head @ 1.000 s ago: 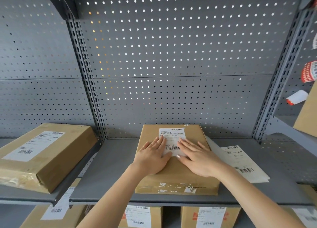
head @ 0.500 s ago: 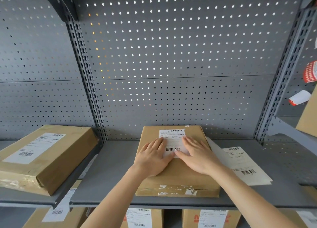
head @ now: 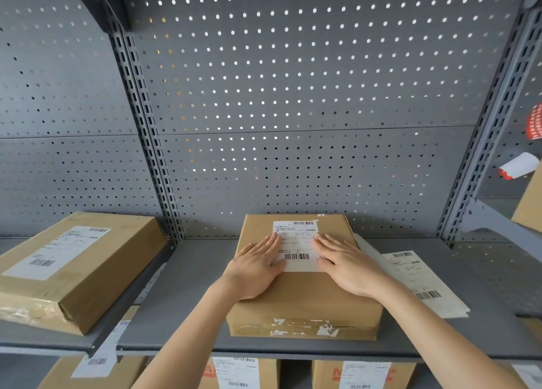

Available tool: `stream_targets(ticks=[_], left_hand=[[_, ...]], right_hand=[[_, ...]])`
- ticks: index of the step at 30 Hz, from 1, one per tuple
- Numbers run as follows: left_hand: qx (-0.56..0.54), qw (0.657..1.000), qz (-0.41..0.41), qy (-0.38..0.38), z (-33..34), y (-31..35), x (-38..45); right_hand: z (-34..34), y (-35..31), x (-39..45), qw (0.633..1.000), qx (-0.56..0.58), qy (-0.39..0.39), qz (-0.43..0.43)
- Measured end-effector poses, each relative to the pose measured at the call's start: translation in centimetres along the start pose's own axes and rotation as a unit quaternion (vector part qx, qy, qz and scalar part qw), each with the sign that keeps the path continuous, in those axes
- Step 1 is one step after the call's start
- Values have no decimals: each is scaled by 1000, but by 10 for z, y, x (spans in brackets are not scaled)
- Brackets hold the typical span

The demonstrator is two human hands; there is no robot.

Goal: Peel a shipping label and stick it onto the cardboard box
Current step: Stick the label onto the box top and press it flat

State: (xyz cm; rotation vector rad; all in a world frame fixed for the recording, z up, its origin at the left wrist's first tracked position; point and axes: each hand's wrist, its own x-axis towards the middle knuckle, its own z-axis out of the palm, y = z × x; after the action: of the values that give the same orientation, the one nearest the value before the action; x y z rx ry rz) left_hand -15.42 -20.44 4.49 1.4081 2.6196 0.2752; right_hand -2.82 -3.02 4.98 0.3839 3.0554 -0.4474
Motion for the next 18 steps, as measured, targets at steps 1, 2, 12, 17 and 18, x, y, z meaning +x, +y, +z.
stream_targets(ticks=[1,2,12,17,18], left_hand=[[-5,1000,3,6,0,-2,0],[-9,1000,5,12,1,-3,0],[38,995,18,90,-10,-12,14],[22,996,7,83,-12,-18,39],[19,997,4,71,-12,-19,43]], right_hand=[[0,1,0,1000,5,1,-4],[-1,1,0,1000,9,4,-8],[-7,7,13,999,-19,51,1],[-11,11,34,999,-34,32,19],[-12,10,38,999,-39,30,18]])
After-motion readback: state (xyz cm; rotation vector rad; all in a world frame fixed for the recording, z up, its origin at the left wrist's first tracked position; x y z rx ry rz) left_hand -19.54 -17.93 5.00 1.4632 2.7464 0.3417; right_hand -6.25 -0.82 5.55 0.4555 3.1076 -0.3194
